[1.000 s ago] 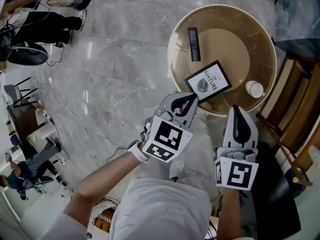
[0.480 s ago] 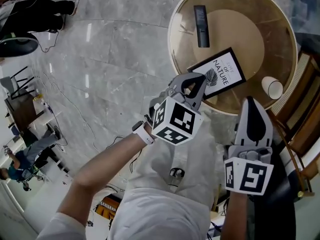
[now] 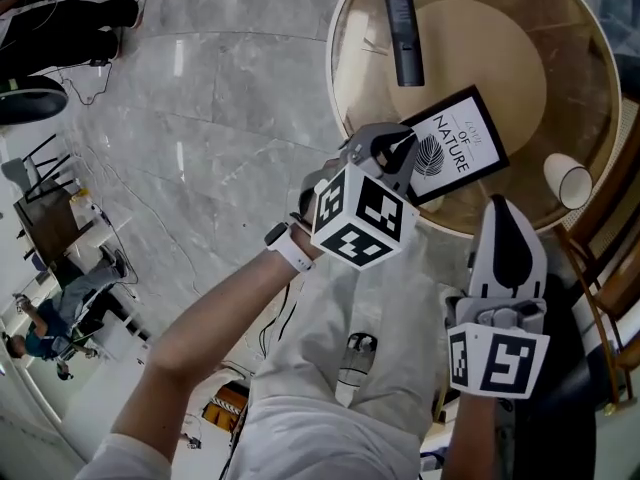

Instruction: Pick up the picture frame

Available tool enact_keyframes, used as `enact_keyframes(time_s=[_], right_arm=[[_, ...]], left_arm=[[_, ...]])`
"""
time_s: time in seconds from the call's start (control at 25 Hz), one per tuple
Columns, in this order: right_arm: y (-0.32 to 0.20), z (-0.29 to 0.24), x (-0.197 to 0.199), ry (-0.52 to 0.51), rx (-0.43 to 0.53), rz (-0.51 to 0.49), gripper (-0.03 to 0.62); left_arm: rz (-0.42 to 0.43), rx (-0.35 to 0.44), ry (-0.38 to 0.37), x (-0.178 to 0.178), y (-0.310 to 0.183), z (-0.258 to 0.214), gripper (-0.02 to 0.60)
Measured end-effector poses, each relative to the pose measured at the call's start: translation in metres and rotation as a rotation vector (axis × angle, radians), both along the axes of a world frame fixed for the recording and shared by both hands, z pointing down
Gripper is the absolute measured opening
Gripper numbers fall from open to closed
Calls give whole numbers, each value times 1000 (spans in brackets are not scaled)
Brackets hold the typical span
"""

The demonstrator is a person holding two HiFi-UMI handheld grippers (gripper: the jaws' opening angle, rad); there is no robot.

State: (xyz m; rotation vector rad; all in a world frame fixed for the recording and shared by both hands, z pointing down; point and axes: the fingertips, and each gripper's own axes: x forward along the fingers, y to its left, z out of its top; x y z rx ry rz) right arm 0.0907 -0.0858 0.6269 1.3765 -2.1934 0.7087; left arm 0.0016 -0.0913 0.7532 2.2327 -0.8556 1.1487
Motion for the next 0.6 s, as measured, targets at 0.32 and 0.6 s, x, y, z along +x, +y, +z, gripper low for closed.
enact_keyframes(time_s=[0.32,0.6], right_arm=[[-6,31,7,-9,-25,33,6],[-8,39,11,-20,-27,63,6]], left_arm=[[39,-62,-49,-6,1,41,118],[98,-107,-75,-10,8,69,132]])
